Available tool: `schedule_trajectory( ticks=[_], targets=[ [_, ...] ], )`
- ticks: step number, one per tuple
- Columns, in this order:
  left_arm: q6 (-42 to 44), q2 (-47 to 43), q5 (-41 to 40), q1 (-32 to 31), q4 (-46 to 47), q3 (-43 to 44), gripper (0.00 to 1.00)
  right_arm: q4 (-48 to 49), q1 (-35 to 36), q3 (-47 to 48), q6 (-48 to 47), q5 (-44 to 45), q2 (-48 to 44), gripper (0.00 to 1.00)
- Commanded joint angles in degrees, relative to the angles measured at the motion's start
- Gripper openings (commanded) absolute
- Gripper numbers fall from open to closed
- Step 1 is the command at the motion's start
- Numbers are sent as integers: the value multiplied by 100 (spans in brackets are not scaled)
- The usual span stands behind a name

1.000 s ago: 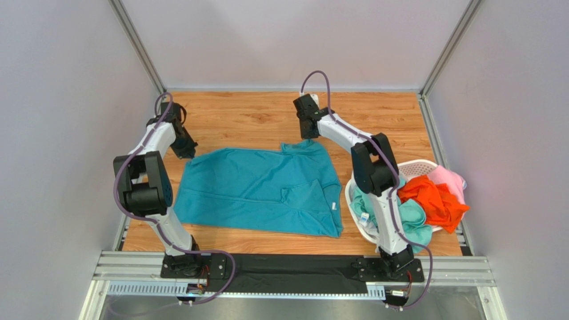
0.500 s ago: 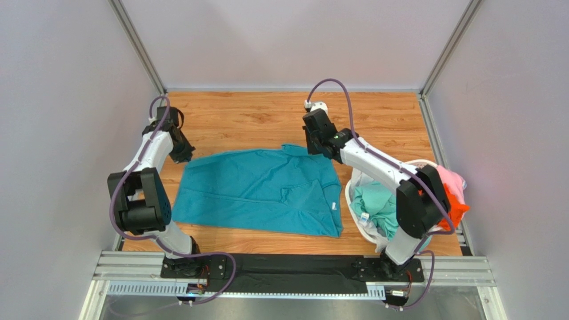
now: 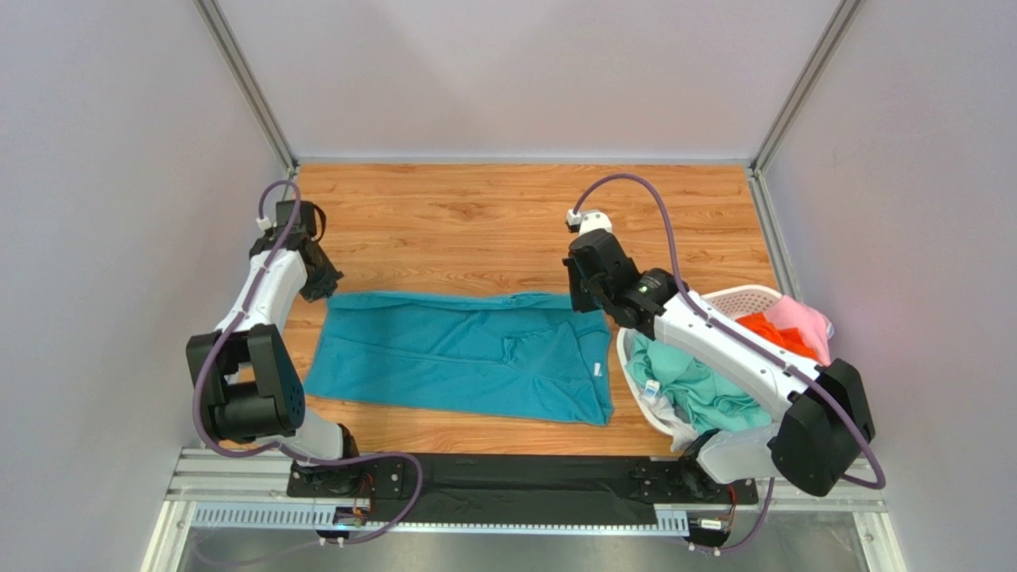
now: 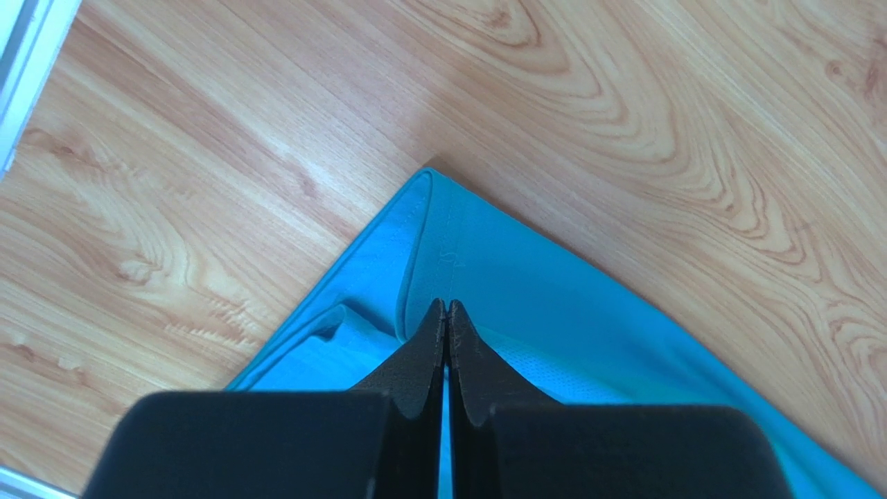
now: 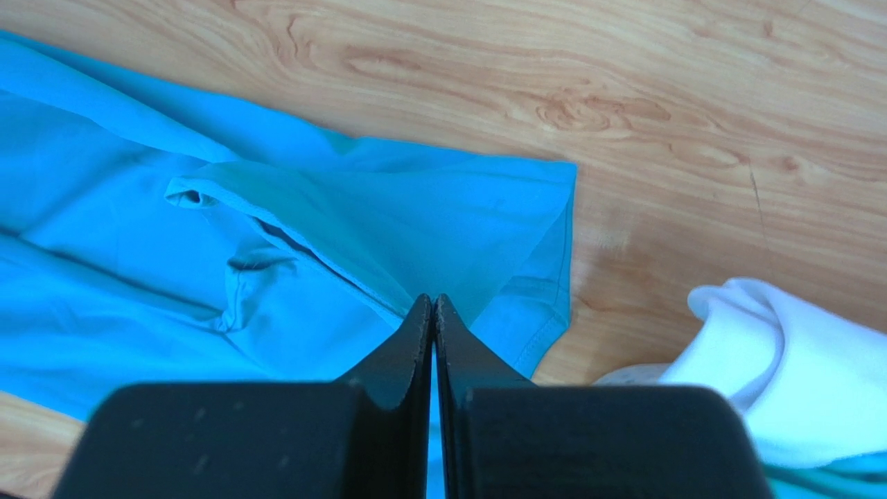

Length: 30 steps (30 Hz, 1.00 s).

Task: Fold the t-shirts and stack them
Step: Fold the tshirt

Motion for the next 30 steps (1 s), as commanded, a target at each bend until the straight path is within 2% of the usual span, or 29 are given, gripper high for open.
schedule_trajectory(
  ticks=[1,15,30],
  targets=[
    [106,-265,-169,83,167,-16,0,-141,84,-188,125,-183,-399,0],
    [19,-590,-134,250,440,-499,0,-431,374,-750,274,-570,-1049,0],
    [-166,-537,-230,320,440,-640,0,-413,998,-1339,634,-974,-944,0]
  ],
)
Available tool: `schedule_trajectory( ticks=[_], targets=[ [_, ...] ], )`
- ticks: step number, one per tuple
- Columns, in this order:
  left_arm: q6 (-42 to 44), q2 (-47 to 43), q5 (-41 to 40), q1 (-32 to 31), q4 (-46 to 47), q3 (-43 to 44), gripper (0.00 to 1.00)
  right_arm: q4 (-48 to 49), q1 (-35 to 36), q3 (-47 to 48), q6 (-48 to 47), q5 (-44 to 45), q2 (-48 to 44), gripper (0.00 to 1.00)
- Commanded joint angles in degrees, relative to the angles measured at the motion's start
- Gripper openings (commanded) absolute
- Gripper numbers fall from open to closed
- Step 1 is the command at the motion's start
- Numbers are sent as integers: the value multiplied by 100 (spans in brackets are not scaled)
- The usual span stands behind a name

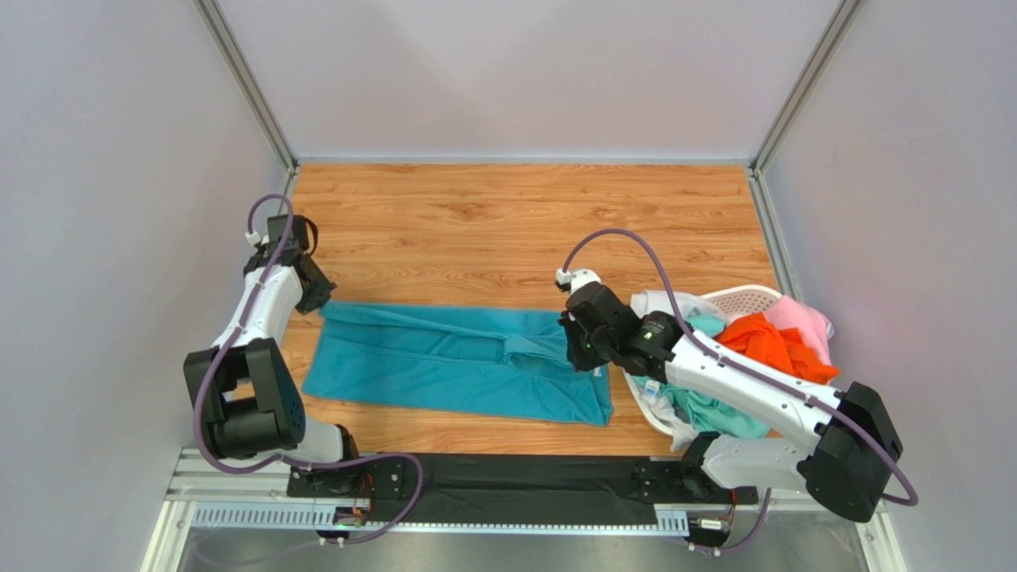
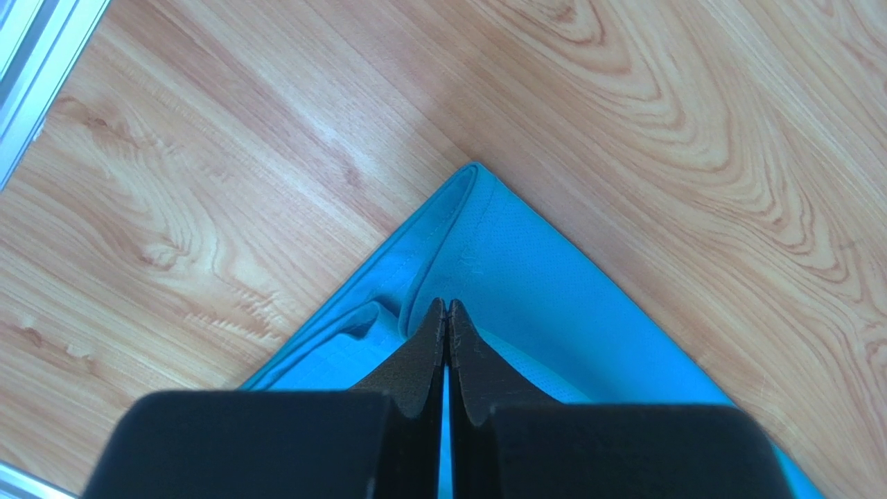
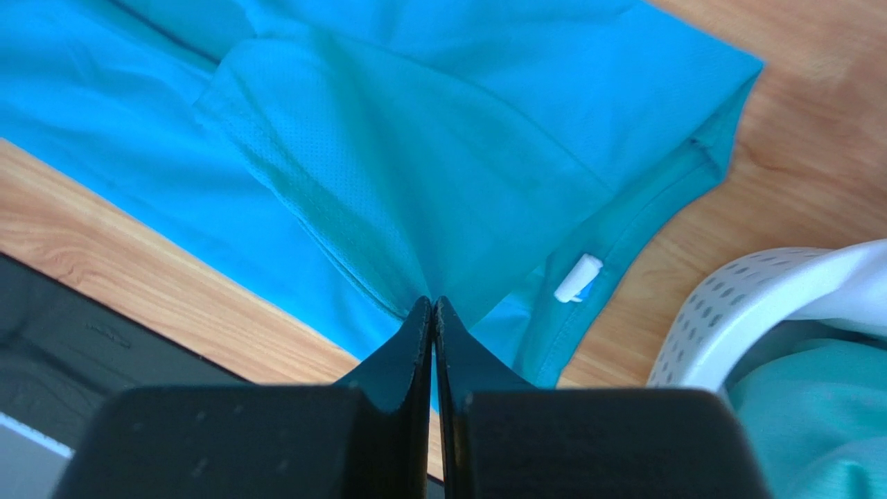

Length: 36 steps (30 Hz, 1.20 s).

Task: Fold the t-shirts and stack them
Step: Fold the tshirt

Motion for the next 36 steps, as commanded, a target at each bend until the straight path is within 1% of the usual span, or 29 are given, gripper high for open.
schedule_trajectory(
  ticks=[1,4,6,7,10,11,12,13,14,15,16,17,18,19,21,23,24,25,26,27,29,30,32,33,35,36],
  targets=[
    [-166,-138,-248,43,66,-98,0,59,163,-128,210,-172,17,0],
    [-271,-173,-380,43,31,-239,0,85,242,-243,281,-295,35,0],
    [-342,-164,-442,34,22,-300,2,94,277,-313,281,-401,70,3],
    [-377,-147,-555,34,-65,-309,5,103,304,-339,281,-480,79,7],
    [-483,-129,-723,43,-188,-292,14,112,409,-410,263,-638,158,13],
    [-491,-120,-732,43,-215,-274,17,103,496,-427,255,-673,176,13],
    [-526,-138,-732,43,-259,-222,30,103,532,-428,246,-682,184,14],
    [-527,-138,-654,43,-320,-195,57,103,585,-428,237,-691,176,24],
    [-544,-155,-610,43,-347,-178,69,94,655,-428,220,-691,184,33],
    [-562,-181,-548,43,-347,-160,80,103,655,-436,237,-691,167,41],
    [-570,-251,-417,43,-365,-151,97,103,664,-428,263,-691,167,50],
    [-588,-287,-346,43,-365,-151,100,94,664,-410,263,-691,150,56],
    [-597,-322,-258,43,-365,-142,100,68,664,-384,272,-683,149,72],
    [-597,-401,-66,34,-373,-142,100,59,664,-331,290,-639,132,100],
    [-614,-489,128,34,-374,-142,100,41,664,-270,333,-578,88,100],
    [-641,-603,488,34,-365,-142,100,33,664,-182,386,-481,53,100],
    [-667,-673,716,-1,-356,-151,100,59,664,-164,456,-350,44,100],
    [-676,-700,814,-45,-339,-160,100,59,638,-103,526,-44,87,100],
    [-702,-726,902,-115,-330,-160,100,68,620,-50,675,63,123,100],
    [-720,-761,998,-272,-330,-160,100,68,594,3,772,195,210,100],
    [-729,-797,1078,-457,-321,-160,100,120,506,143,1088,161,316,100],
    [-711,-840,1261,-658,-303,-177,100,190,480,170,1229,161,369,100],
    [-676,-902,1315,-870,-294,-212,100,261,348,214,1458,48,509,100],
    [-650,-981,1359,-1071,-251,-300,100,400,313,205,1607,-5,553,100],
    [-650,-1086,1386,-1188,-181,-423,100,524,260,162,1748,-181,650,100],
    [-650,-1174,1464,-1466,-84,-580,100,655,251,100,1827,-260,685,100]
  ],
)
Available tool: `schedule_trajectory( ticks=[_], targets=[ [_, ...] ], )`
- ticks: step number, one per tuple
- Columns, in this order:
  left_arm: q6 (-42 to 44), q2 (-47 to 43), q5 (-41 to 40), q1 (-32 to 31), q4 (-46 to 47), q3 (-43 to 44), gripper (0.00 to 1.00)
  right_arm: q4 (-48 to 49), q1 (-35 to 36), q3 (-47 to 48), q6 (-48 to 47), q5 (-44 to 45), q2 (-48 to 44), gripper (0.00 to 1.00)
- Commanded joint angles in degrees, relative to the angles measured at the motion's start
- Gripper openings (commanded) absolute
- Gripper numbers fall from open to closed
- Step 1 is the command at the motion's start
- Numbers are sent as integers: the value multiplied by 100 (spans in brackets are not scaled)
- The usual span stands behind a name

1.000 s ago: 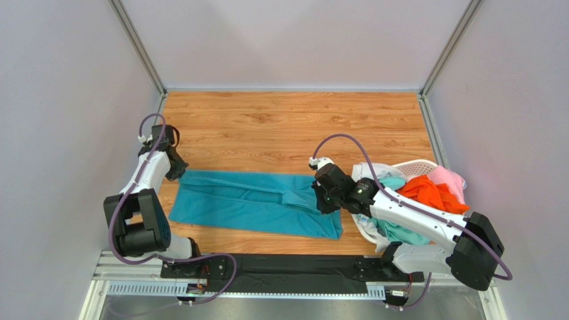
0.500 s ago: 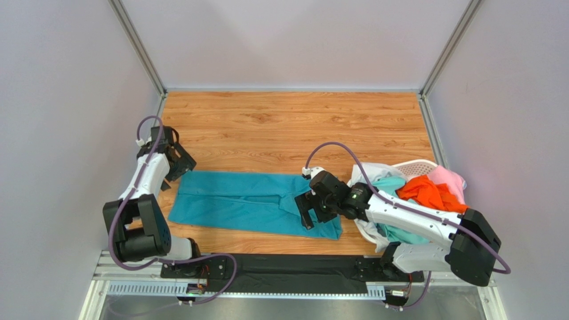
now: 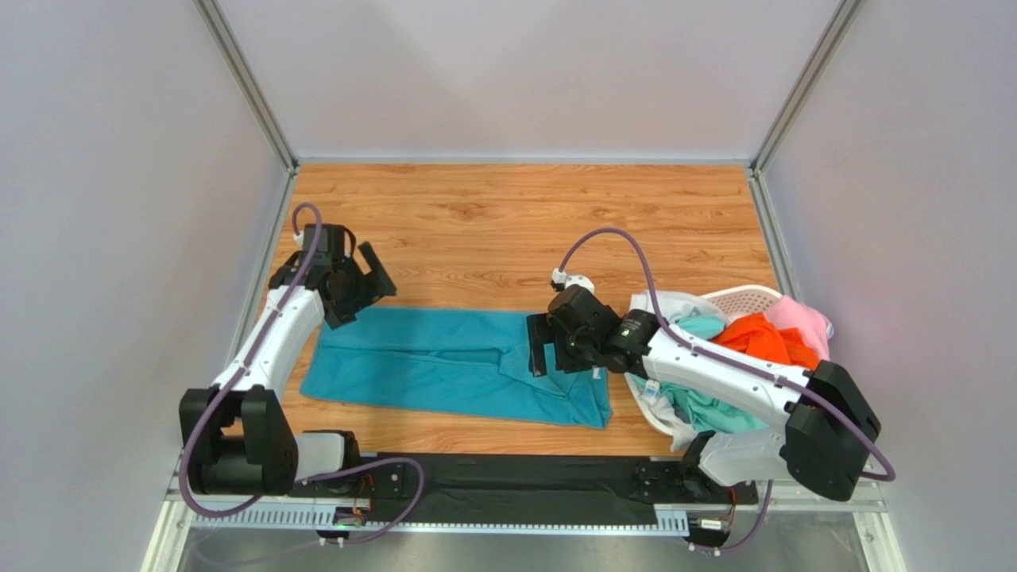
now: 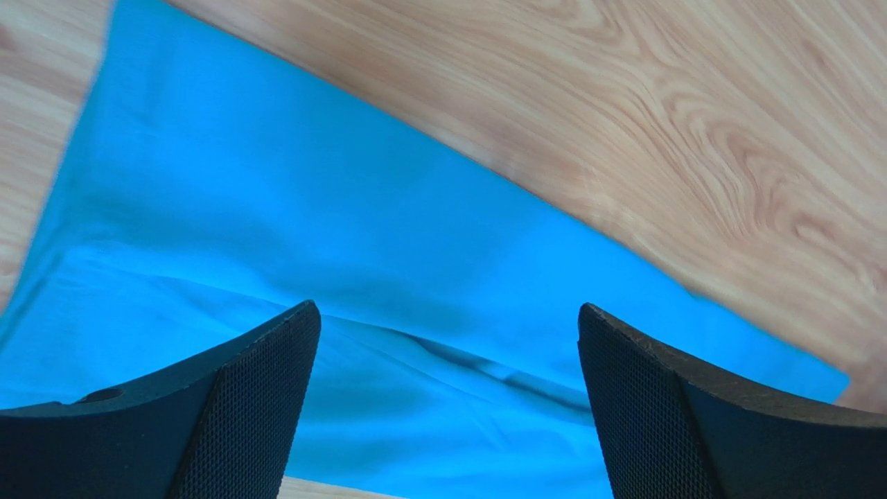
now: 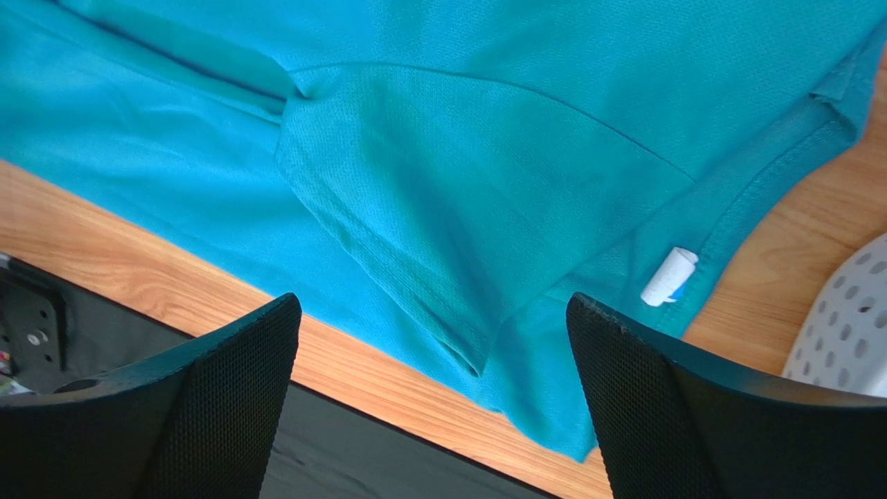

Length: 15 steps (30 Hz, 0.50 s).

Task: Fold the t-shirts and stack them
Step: Fold the tshirt

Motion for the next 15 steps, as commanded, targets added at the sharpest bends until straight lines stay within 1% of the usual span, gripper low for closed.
schedule_trajectory(
  ticks=[1,4,8,13,15],
  targets=[
    [-9,-325,370,-376,253,-301,100,471,-61,32,586,-214,163,100],
    [-44,-307,572,-605,508,-680,100,541,-70,-91,806,-303,348,100],
    [-53,-88,608,-667,684,-1005,100,655,-105,-346,1087,-312,532,100],
    [-1,281,686,-667,781,-1129,100,1182,-377,-732,1246,-558,831,100],
    [-18,352,862,-667,842,-1190,100,1437,-596,-785,1228,-926,1015,100]
  ],
)
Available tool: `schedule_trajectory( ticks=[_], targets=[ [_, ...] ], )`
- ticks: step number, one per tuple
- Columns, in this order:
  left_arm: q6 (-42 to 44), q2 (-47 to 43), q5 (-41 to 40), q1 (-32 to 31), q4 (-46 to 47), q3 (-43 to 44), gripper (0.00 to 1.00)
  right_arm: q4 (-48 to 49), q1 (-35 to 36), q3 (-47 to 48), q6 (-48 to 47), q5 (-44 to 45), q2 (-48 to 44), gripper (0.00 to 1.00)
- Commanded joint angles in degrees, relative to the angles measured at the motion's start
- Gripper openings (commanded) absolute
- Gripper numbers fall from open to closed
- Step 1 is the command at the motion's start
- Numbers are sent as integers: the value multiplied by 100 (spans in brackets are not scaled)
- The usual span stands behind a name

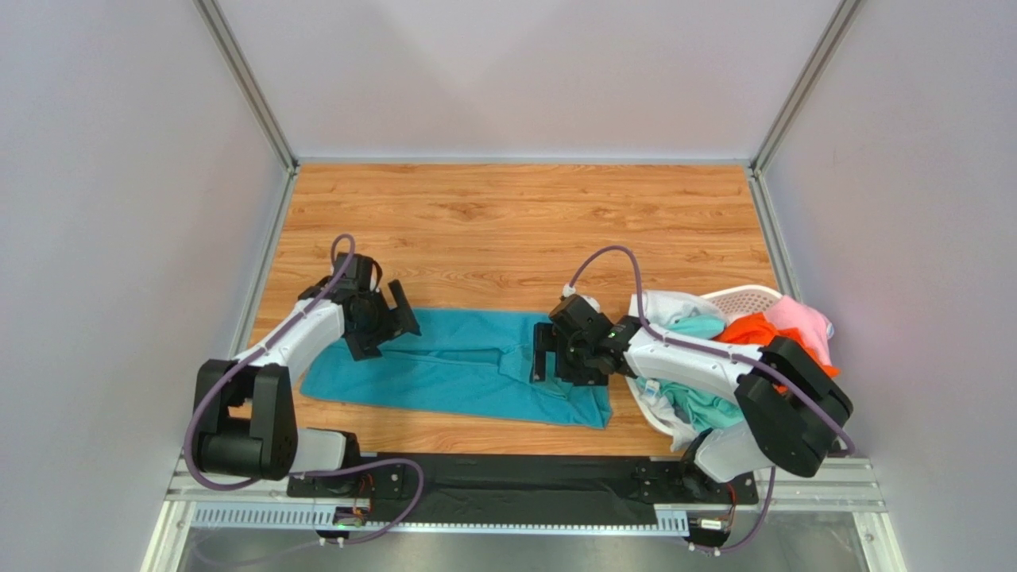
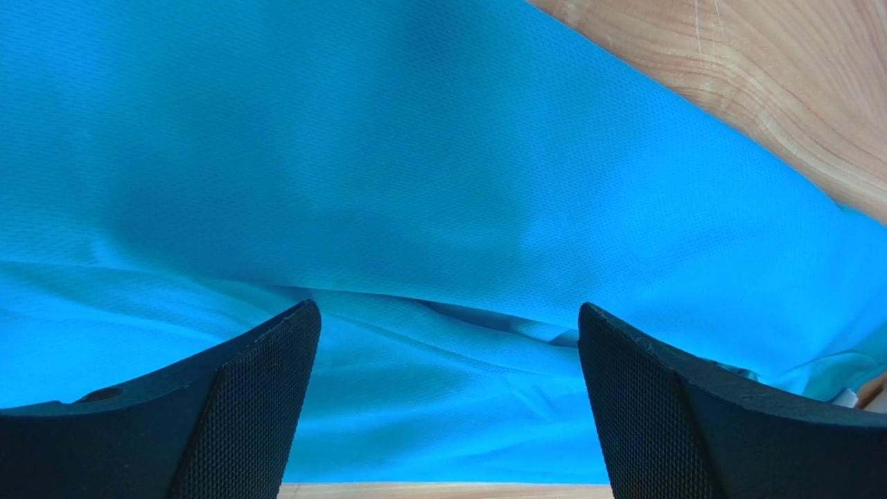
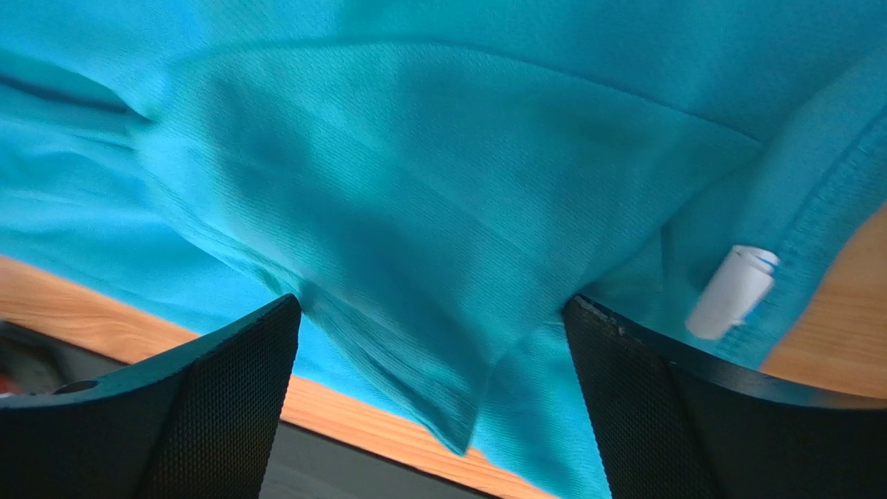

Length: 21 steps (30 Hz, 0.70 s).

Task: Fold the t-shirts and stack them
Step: Fold the tshirt

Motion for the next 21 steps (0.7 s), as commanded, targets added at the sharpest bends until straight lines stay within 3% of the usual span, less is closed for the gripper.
schedule_trajectory(
  ticks=[1,11,21],
  targets=[
    [-27,64,327,-20,315,-77,100,696,-328,-101,212,-461,266,100],
    [-439,-7,389,-309,386,-570,100,742,-1444,890,-666,-795,1584,100],
    [-1406,-50,354,-1364,562,-957,100,-295,-2218,3412,-1563,-1225,3525,100]
  ],
)
